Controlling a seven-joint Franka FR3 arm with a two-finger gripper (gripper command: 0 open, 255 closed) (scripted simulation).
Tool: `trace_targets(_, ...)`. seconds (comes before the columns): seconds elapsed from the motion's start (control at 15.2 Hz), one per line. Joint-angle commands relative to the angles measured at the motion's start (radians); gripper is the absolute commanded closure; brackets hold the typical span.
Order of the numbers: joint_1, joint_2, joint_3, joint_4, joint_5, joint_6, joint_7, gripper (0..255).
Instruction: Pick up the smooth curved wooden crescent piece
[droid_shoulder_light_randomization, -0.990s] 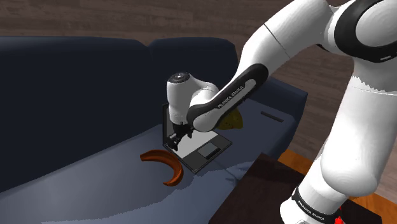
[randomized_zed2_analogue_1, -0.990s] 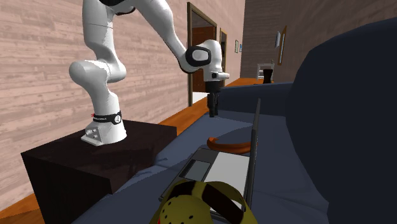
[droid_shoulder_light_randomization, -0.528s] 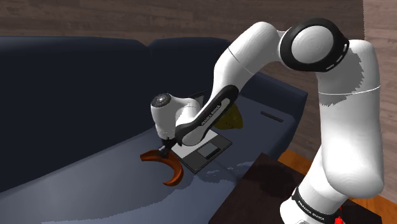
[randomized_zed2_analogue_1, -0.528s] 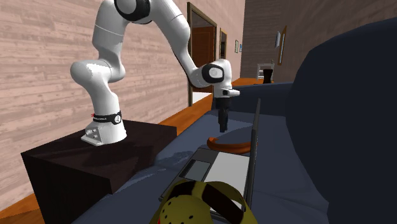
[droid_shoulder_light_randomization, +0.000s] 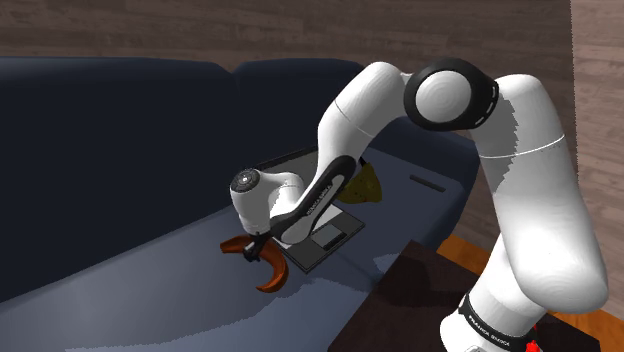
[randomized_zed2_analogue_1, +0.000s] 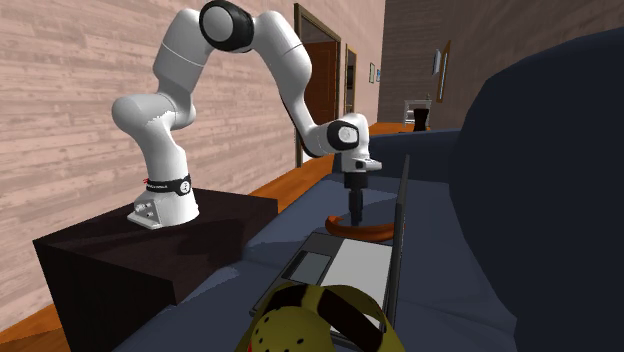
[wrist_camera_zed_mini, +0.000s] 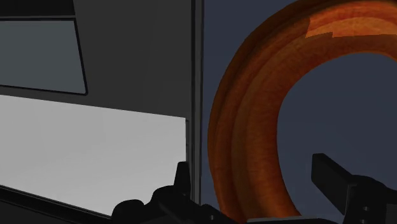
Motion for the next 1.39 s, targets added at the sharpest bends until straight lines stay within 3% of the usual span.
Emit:
trace_targets(0.0, 0.006, 0.021, -0.009, 0.005, -0.014, 0.015, 0.014, 0)
trace_targets(0.13, 0.008, 0.028, -0.012, 0.008, -0.018, 0.018, 0.018, 0)
trace_targets(0.2, 0.008, 0.028, -0.012, 0.009, -0.017, 0.017, 0.017, 255)
trace_targets(0.79, 0.008, 0.028, -0.012, 0.008, -0.018, 0.018, 0.018, 255)
trace_targets(1.32, -0.018, -0.065, 0.024, -0.023, 0.037, -0.036, -0.037, 255)
